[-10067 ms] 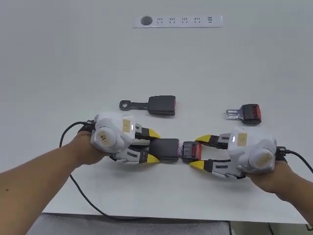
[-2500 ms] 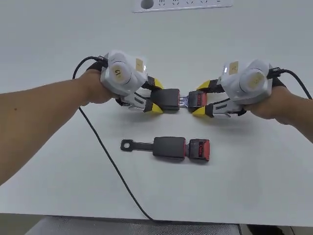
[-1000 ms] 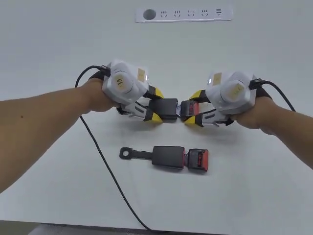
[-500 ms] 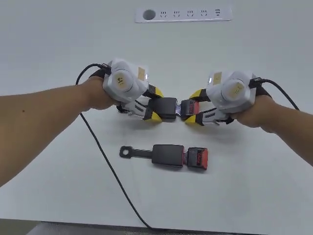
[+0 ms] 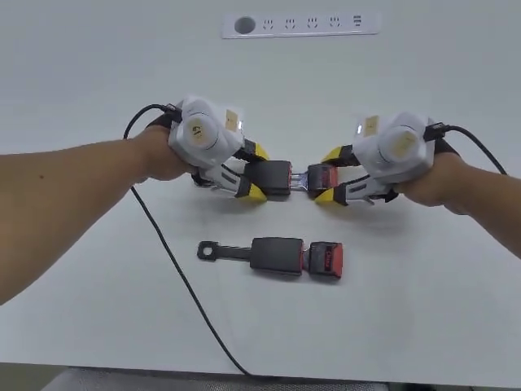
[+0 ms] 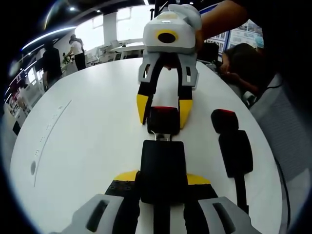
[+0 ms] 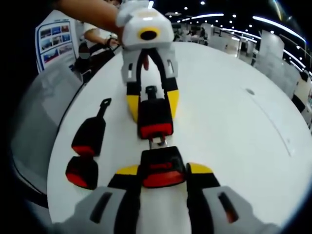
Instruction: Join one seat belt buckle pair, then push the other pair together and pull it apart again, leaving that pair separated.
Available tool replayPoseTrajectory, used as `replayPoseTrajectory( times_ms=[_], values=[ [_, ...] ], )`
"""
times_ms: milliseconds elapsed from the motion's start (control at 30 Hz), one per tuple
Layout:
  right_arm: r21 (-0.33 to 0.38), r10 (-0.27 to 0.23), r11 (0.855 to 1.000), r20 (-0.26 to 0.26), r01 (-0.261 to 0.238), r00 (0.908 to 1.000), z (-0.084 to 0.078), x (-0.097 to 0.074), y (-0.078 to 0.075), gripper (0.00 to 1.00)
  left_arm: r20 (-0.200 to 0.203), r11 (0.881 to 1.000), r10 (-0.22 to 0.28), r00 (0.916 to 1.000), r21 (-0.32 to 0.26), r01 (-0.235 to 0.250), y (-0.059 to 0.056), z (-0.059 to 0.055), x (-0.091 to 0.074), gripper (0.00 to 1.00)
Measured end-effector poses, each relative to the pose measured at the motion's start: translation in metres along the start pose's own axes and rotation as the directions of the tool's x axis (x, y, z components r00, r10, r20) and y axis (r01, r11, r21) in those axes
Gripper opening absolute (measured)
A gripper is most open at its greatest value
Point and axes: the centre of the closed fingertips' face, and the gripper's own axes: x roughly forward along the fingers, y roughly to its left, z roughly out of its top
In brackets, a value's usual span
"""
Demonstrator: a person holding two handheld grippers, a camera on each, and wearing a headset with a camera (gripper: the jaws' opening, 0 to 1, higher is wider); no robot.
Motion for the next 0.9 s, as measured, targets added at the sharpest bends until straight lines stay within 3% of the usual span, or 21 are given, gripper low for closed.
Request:
replayPoseTrajectory(
  times_ms=[400,900],
  values=[
    [-0.004,-0.009,1.000,-0.011,0.009,0.9999,-0.024,-0.020,0.001,0.36,-0.010,1.000,0.000,0.9999,-0.011,0.000,0.000,0.000,0.000,0.35],
    [0.032,-0.040,0.999,-0.039,0.041,0.9984,-0.062,-0.044,-0.009,0.36,-0.017,1.000,-0.002,0.9998,-0.018,0.002,-0.001,0.000,0.000,0.35]
  ],
)
